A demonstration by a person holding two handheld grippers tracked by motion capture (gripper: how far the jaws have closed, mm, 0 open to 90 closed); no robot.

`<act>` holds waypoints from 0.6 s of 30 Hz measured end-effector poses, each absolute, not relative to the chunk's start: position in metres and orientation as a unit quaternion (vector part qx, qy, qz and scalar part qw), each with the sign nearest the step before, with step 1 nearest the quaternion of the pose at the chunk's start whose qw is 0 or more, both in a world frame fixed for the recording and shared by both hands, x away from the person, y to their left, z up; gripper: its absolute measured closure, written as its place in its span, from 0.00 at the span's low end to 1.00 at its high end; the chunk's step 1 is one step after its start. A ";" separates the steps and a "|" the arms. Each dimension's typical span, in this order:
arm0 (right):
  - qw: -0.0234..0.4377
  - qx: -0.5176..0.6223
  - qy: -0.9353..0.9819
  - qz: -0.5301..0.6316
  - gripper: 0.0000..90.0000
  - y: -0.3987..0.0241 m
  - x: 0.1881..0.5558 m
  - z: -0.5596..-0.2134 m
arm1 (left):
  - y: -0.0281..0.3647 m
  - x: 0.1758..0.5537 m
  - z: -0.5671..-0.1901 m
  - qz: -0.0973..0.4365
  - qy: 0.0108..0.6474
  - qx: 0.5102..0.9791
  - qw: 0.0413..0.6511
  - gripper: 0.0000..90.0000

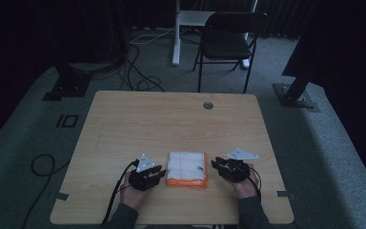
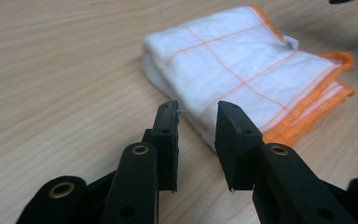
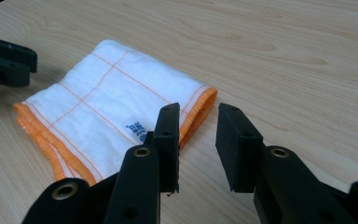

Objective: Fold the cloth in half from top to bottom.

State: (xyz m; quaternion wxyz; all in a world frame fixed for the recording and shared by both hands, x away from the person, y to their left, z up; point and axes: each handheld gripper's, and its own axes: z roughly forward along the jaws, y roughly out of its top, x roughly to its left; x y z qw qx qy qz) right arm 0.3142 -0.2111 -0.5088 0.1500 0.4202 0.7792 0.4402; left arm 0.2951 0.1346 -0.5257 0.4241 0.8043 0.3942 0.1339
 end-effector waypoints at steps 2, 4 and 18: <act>0.152 0.421 0.778 0.441 0.78 -0.212 0.314 -0.509 | 0.137 0.295 -0.526 0.135 0.398 0.801 0.426 0.78; 0.152 0.423 0.776 0.442 0.78 -0.213 0.314 -0.511 | 0.141 0.296 -0.526 0.141 0.403 0.795 0.430 0.78; 0.167 0.447 0.762 0.437 0.77 -0.219 0.318 -0.523 | 0.157 0.302 -0.532 0.163 0.427 0.786 0.415 0.78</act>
